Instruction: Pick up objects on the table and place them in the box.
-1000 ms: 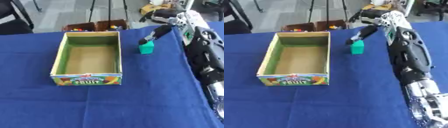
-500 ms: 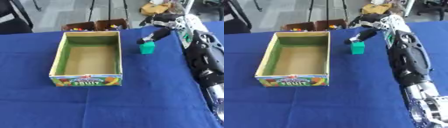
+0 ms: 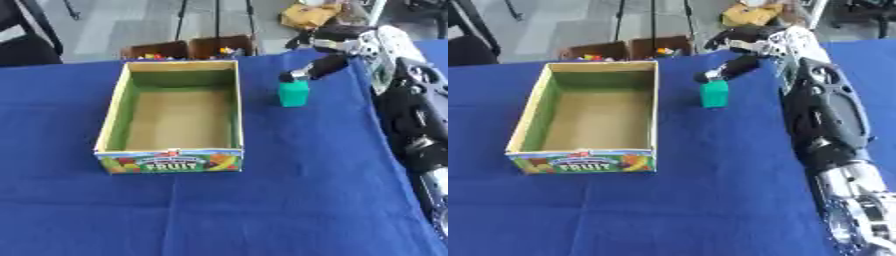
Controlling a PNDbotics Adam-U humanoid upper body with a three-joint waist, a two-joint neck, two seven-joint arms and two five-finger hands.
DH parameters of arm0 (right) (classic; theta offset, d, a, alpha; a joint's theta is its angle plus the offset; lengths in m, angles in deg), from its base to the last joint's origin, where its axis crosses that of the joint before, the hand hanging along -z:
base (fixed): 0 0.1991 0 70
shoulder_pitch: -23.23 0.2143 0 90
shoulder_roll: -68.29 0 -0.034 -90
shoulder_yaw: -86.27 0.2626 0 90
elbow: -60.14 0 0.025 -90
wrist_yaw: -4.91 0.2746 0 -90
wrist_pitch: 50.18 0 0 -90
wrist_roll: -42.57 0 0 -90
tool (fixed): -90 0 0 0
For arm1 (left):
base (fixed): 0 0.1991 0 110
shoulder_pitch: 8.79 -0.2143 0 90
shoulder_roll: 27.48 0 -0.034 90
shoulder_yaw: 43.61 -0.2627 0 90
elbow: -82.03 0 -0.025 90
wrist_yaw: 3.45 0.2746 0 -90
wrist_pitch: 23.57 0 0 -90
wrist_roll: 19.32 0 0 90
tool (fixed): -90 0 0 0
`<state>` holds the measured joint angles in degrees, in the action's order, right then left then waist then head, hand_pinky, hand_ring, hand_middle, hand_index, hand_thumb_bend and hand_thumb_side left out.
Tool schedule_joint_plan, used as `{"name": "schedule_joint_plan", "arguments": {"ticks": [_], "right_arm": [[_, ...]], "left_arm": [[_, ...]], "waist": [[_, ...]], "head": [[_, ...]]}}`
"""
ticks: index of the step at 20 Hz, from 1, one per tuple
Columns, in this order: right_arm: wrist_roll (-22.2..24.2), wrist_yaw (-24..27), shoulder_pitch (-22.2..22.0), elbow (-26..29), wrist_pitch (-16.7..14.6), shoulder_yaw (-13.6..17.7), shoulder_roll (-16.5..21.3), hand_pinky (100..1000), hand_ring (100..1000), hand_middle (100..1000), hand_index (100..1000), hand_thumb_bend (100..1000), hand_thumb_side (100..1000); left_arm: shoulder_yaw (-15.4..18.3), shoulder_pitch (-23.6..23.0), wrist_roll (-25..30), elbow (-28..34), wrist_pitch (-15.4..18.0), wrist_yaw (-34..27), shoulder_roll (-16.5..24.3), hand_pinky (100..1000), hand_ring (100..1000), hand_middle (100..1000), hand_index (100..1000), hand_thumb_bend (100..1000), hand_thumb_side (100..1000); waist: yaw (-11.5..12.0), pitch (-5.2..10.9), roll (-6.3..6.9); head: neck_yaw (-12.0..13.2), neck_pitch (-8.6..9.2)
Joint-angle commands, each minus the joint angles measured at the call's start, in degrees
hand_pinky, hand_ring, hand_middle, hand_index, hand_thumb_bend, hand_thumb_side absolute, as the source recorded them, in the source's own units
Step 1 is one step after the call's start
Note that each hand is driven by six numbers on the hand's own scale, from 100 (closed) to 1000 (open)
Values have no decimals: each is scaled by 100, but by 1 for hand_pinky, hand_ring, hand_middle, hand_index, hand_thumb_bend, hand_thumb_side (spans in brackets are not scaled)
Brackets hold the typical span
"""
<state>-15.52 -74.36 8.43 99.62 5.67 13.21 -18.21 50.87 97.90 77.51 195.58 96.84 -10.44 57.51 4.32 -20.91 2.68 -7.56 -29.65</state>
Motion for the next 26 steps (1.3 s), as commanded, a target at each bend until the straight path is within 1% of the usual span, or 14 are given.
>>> {"name": "schedule_joint_plan", "arguments": {"ticks": [1, 2, 4, 5, 7, 9, 10, 13, 14, 15, 17, 21, 23, 26], "right_arm": [[363, 78, 182, 167, -331, 36, 155, 858, 985, 871, 967, 531, 913], [360, 89, 182, 174, -326, 38, 154, 858, 985, 872, 970, 527, 912], [368, 96, 179, 180, -311, 37, 156, 866, 1000, 894, 1000, 828, 979], [381, 99, 176, 178, -296, 41, 158, 874, 1000, 908, 1000, 871, 978], [430, 142, 165, 145, -218, 70, 155, 885, 1000, 900, 1000, 946, 804], [541, 286, 157, 69, -122, 87, 145, 903, 1000, 905, 1000, 1000, 687], [611, 405, 157, 17, -95, 79, 143, 915, 1000, 922, 1000, 1000, 672], [750, 579, 174, 25, -140, -19, 177, 996, 1000, 1000, 1000, 879, 948], [752, 556, 174, 79, -181, -28, 181, 997, 1000, 1000, 1000, 868, 987], [751, 517, 171, 125, -212, -19, 180, 979, 1000, 1000, 1000, 868, 987], [750, 421, 169, 196, -242, 18, 176, 956, 1000, 991, 1000, 730, 958], [738, 264, 167, 248, -255, 66, 168, 944, 1000, 985, 1000, 666, 939], [755, 208, 163, 230, -260, 72, 173, 941, 1000, 989, 1000, 686, 948], [775, 131, 156, 195, -253, 67, 199, 932, 1000, 989, 1000, 795, 972]], "left_arm": [[7, 69, 16, 104, 2, 20, 48, 624, 715, 804, 986, 100, 999], [5, 71, 15, 104, 1, 18, 49, 624, 715, 804, 986, 100, 999], [4, 71, 16, 104, -5, 18, 49, 624, 714, 804, 986, 100, 1000], [3, 73, 18, 104, -6, 18, 50, 624, 714, 803, 984, 100, 1000], [1, 80, 17, 104, -5, 15, 54, 624, 714, 802, 983, 100, 1000], [1, 84, 14, 104, -9, 12, 55, 624, 714, 802, 982, 100, 999], [0, 84, 14, 104, -12, 11, 54, 624, 714, 802, 982, 100, 999], [-3, 91, 20, 104, -14, 17, 56, 624, 715, 802, 982, 100, 998], [-3, 92, 18, 104, -13, 18, 56, 624, 714, 802, 982, 100, 997], [-2, 91, 14, 104, -13, 18, 56, 624, 714, 802, 982, 100, 997], [-3, 88, 12, 104, -17, 21, 52, 624, 714, 802, 983, 100, 997], [-6, 90, 16, 104, -36, 35, 48, 623, 714, 801, 982, 100, 995], [-3, 88, 10, 104, -41, 42, 47, 624, 714, 801, 982, 100, 994], [1, 85, 0, 104, -46, 52, 45, 623, 714, 799, 981, 100, 994]], "waist": [[7, 110, -6], [8, 112, -8], [8, 113, -12], [8, 113, -14], [8, 110, -14], [5, 107, -16], [2, 105, -18], [3, 98, -16], [5, 96, -12], [7, 94, -10], [4, 86, -10], [-4, 74, -12], [-5, 71, -13], [-5, 65, -16]], "head": [[-7, 83], [-7, 85], [-6, 93], [-5, 95], [-7, 101], [-7, 108], [-9, 111], [-9, 113], [-10, 114], [-11, 114], [-11, 114], [-8, 117], [-7, 116], [5, 124]]}}
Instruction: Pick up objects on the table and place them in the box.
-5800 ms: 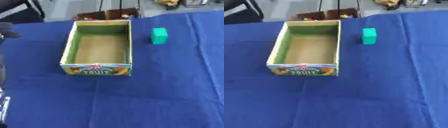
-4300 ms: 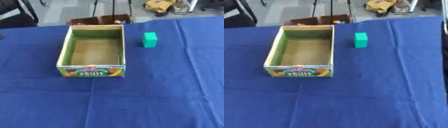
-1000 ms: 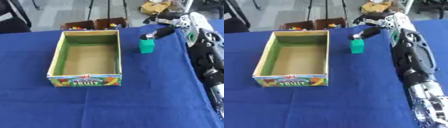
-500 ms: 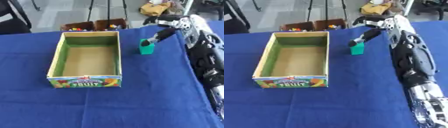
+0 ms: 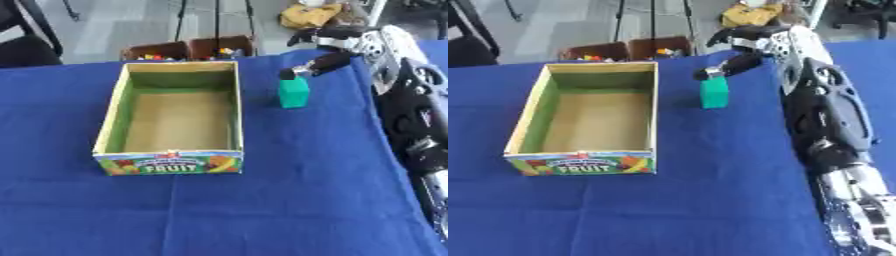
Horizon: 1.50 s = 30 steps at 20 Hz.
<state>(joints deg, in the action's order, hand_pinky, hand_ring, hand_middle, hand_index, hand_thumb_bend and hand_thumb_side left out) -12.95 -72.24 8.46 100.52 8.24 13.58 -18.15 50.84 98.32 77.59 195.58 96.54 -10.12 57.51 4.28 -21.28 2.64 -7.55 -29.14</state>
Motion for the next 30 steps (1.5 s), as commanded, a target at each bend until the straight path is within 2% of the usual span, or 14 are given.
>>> {"name": "schedule_joint_plan", "arguments": {"ticks": [1, 2, 4, 7, 10, 11, 12, 13, 14, 20, 21, 27, 28, 30], "right_arm": [[503, -107, 153, 107, -508, 33, 198, 926, 1000, 991, 1000, 768, 966], [469, -138, 155, 118, -504, 37, 206, 909, 1000, 986, 1000, 655, 942], [335, -241, 164, 153, -477, 37, 228, 896, 1000, 980, 1000, 276, 848], [35, -429, 166, 195, -387, 51, 235, 896, 1000, 967, 1000, 100, 791], [-255, -531, 170, 179, -337, 55, 234, 907, 1000, 962, 1000, 100, 787], [-324, -541, 170, 160, -329, 55, 233, 909, 1000, 965, 1000, 273, 847], [-359, -550, 169, 128, -339, 44, 235, 899, 1000, 974, 1000, 586, 926], [-363, -577, 169, 94, -363, 21, 244, 900, 1000, 992, 1000, 796, 972], [-331, -629, 169, 58, -392, -5, 257, 909, 1000, 1000, 1000, 868, 987], [-44, -797, 195, -36, -535, -1, 283, 915, 1000, 1000, 1000, 868, 987], [-22, -798, 193, -31, -539, 3, 285, 910, 1000, 1000, 1000, 632, 886], [244, -1003, 195, -210, -473, -44, 362, 871, 1000, 1000, 1000, 617, 539], [239, -967, 199, -197, -458, -18, 360, 806, 974, 982, 1000, 349, 372], [135, -844, 202, -114, -381, 20, 361, 734, 877, 949, 1000, 205, 346]], "left_arm": [[4, 44, -12, 104, -18, 22, 45, 623, 714, 799, 981, 100, 993], [5, 45, -17, 104, -20, 24, 45, 623, 713, 799, 981, 100, 993], [6, 43, -27, 104, -29, 27, 42, 623, 713, 798, 981, 100, 994], [5, 42, -38, 104, -37, 28, 37, 623, 713, 797, 982, 100, 993], [9, 38, -55, 104, -39, 25, 37, 623, 713, 797, 982, 100, 994], [9, 36, -57, 104, -40, 25, 36, 623, 712, 797, 982, 100, 995], [9, 35, -58, 104, -42, 26, 37, 623, 712, 796, 981, 100, 995], [9, 33, -60, 104, -45, 27, 37, 623, 712, 796, 981, 100, 995], [10, 32, -60, 104, -47, 28, 39, 623, 712, 796, 981, 100, 994], [7, 27, -60, 104, -61, 46, 40, 623, 712, 795, 981, 100, 992], [7, 27, -61, 104, -62, 48, 40, 622, 711, 794, 980, 100, 989], [13, 26, -83, 104, -70, 77, 43, 622, 710, 791, 979, 100, 987], [13, 24, -85, 104, -71, 80, 41, 621, 710, 791, 979, 100, 987], [13, 23, -87, 104, -80, 86, 35, 621, 709, 790, 979, 100, 988]], "waist": [[-1, 101, -14], [-2, 99, -16], [-6, 95, -22], [-4, 89, -21], [-3, 93, -19], [-5, 95, -20], [-7, 97, -21], [-8, 98, -23], [-10, 99, -25], [-22, 97, -31], [-23, 95, -33], [-14, 61, -36], [-16, 59, -35], [-23, 53, -35]], "head": [[5, 76], [7, 78], [13, 81], [17, 83], [18, 81], [17, 81], [17, 83], [18, 84], [19, 86], [24, 94], [25, 95], [25, 114], [24, 114], [26, 117]]}}
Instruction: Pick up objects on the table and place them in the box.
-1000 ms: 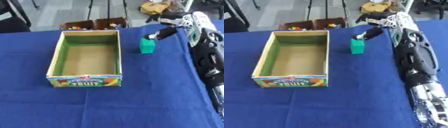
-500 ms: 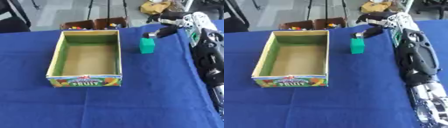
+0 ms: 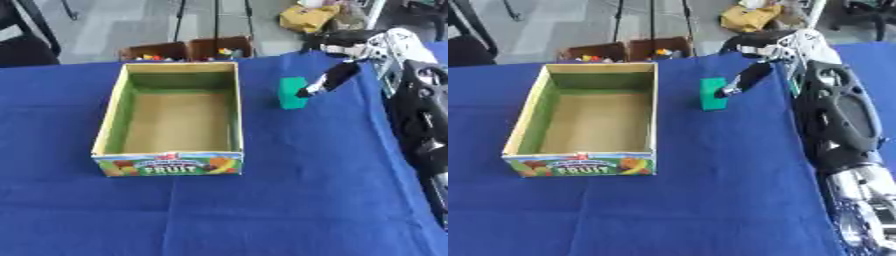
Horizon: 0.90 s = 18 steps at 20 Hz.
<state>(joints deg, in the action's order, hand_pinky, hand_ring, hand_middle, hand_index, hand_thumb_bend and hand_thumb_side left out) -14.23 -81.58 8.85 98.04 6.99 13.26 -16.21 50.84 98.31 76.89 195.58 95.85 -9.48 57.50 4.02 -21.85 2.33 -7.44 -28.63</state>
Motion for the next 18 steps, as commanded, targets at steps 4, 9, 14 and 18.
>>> {"name": "schedule_joint_plan", "arguments": {"ticks": [4, 9, 14, 18], "right_arm": [[109, 341, 138, 41, -177, -30, 211, 774, 930, 972, 1000, 133, 350], [258, 531, 124, -126, -154, -119, 267, 851, 979, 987, 1000, 240, 330], [578, 482, 118, -296, -207, -230, 291, 924, 1000, 1000, 1000, 387, 270], [845, 562, 133, -244, -249, -165, 255, 925, 1000, 1000, 1000, 409, 321]], "left_arm": [[12, 28, -21, 104, -21, 20, 37, 621, 709, 788, 979, 100, 987], [15, 28, -29, 104, -29, 13, 37, 621, 708, 787, 978, 100, 986], [14, 26, -24, 104, -32, 22, 33, 621, 707, 785, 977, 100, 983], [13, 32, -24, 104, -39, 31, 24, 620, 705, 784, 976, 100, 981]], "waist": [[-6, 109, -4], [-8, 106, -9], [-3, 87, 1], [0, 65, 3]], "head": [[22, 66], [20, 83], [8, 77], [1, 90]]}}
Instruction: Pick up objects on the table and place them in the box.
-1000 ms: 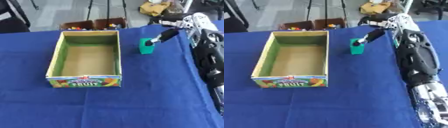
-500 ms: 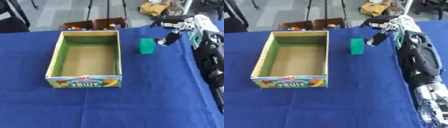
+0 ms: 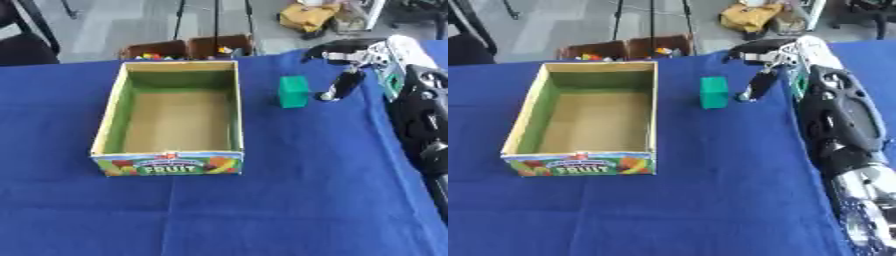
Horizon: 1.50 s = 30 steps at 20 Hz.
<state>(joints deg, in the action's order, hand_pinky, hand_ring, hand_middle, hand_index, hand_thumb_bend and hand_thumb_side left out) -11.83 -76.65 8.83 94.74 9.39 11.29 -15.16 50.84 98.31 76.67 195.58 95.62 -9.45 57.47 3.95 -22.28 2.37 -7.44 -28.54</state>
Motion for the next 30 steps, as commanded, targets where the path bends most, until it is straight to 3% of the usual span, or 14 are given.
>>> {"name": "schedule_joint_plan", "arguments": {"ticks": [1, 19, 23, 30], "right_arm": [[644, 112, 133, 110, -498, 42, 136, 923, 1000, 1000, 1000, 414, 318], [793, 115, 121, 199, -381, 72, -38, 893, 1000, 1000, 1000, 390, 330], [680, 65, 118, 174, -379, 64, -55, 839, 1000, 946, 1000, 360, 350], [303, 43, 92, 162, -343, 94, -88, 751, 894, 859, 965, 279, 354]], "left_arm": [[13, 34, -4, 104, -21, 31, 23, 620, 705, 784, 976, 100, 981], [-7, 95, -26, 104, -21, 97, -8, 610, 700, 776, 970, 100, 976], [-12, 103, -19, 104, -25, 115, -18, 609, 699, 775, 969, 100, 977], [-10, 109, -18, 104, -41, 149, -34, 609, 700, 774, 965, 100, 977]], "waist": [[10, 103, 0], [98, -49, 8], [102, -83, 4], [118, -124, -2]], "head": [[-1, 83], [-143, 205], [-154, 211], [-166, 239]]}}
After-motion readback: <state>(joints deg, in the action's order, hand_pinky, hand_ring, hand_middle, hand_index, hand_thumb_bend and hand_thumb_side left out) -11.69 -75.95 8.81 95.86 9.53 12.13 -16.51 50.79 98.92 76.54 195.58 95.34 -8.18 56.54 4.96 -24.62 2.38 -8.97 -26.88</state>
